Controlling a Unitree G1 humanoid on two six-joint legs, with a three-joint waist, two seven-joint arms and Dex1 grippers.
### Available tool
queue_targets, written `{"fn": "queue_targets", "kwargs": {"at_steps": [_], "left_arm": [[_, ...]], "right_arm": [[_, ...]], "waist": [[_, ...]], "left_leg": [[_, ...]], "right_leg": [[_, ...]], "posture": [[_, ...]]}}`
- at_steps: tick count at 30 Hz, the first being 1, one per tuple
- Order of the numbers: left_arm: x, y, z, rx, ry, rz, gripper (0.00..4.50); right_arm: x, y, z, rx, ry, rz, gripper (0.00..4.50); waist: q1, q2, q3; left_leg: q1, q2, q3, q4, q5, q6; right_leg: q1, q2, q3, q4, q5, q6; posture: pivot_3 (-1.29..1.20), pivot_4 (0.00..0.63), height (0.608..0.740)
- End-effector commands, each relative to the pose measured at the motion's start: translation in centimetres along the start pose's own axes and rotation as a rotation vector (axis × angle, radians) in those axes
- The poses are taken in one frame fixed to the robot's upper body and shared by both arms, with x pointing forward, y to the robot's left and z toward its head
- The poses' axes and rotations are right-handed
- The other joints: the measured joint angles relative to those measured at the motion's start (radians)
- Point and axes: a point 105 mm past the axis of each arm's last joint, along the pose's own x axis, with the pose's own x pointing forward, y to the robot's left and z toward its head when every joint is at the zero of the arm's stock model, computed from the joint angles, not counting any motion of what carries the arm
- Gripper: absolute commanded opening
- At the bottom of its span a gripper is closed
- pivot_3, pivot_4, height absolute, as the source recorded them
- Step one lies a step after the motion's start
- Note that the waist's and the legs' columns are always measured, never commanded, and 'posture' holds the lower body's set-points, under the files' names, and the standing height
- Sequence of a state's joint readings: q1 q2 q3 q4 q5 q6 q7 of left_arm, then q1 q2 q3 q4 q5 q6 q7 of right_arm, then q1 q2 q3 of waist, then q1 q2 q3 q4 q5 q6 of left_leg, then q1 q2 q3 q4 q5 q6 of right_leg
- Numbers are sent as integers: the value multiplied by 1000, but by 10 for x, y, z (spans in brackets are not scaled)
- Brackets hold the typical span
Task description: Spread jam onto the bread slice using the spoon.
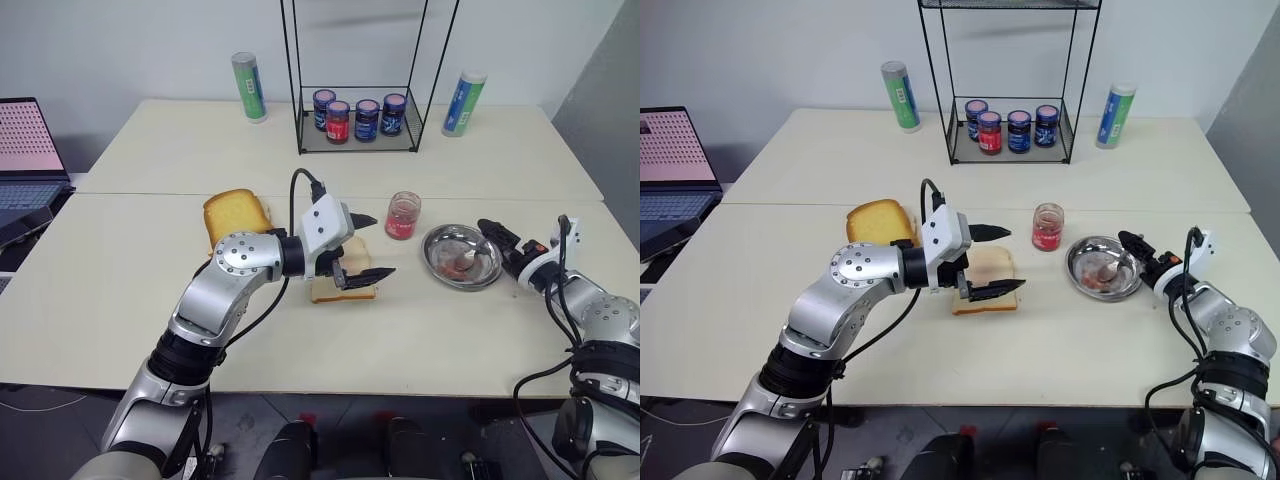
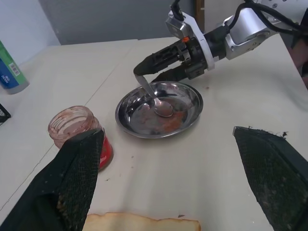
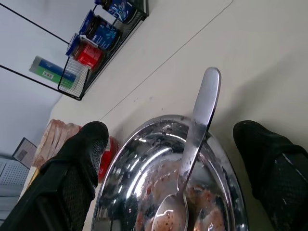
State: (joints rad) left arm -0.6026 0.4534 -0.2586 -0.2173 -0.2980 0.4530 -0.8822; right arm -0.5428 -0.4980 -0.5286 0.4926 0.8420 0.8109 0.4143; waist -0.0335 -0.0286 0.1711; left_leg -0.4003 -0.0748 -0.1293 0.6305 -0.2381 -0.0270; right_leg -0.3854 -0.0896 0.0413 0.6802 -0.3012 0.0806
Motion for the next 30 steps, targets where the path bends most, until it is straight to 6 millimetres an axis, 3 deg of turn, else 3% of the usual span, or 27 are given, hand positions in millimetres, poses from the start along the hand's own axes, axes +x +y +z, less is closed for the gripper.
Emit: {"fn": "queue_targets", "kwargs": {"at_steps": [1, 9, 12, 30], "left_arm": [[-3, 1, 11, 30, -31, 21, 4450], [-1, 6, 13, 38, -36, 31, 4450], [-1, 7, 14, 40, -36, 33, 4500], [-6, 12, 11, 41, -28, 57, 4500]], "right_arm": [[2, -2, 14, -20, -38, 6, 4500], [16, -8, 24, -4, -39, -3, 4500], [20, -10, 26, 2, -42, -7, 4088], [12, -5, 36, -2, -25, 67, 95]], "waist": [[0, 0, 0], [-1, 0, 0], [-2, 0, 0], [-1, 0, 0]], "left_leg": [[0, 0, 0, 0, 0, 0], [0, 0, 1, 0, 0, 0], [0, 0, 1, 0, 0, -1], [0, 0, 1, 0, 1, -2]], "right_leg": [[0, 0, 0, 0, 0, 0], [0, 0, 0, 0, 0, 0], [0, 0, 0, 0, 0, 0], [0, 0, 0, 0, 0, 0]], "posture": [[0, 150, 740], [0, 150, 740], [0, 150, 740], [0, 150, 740]]}}
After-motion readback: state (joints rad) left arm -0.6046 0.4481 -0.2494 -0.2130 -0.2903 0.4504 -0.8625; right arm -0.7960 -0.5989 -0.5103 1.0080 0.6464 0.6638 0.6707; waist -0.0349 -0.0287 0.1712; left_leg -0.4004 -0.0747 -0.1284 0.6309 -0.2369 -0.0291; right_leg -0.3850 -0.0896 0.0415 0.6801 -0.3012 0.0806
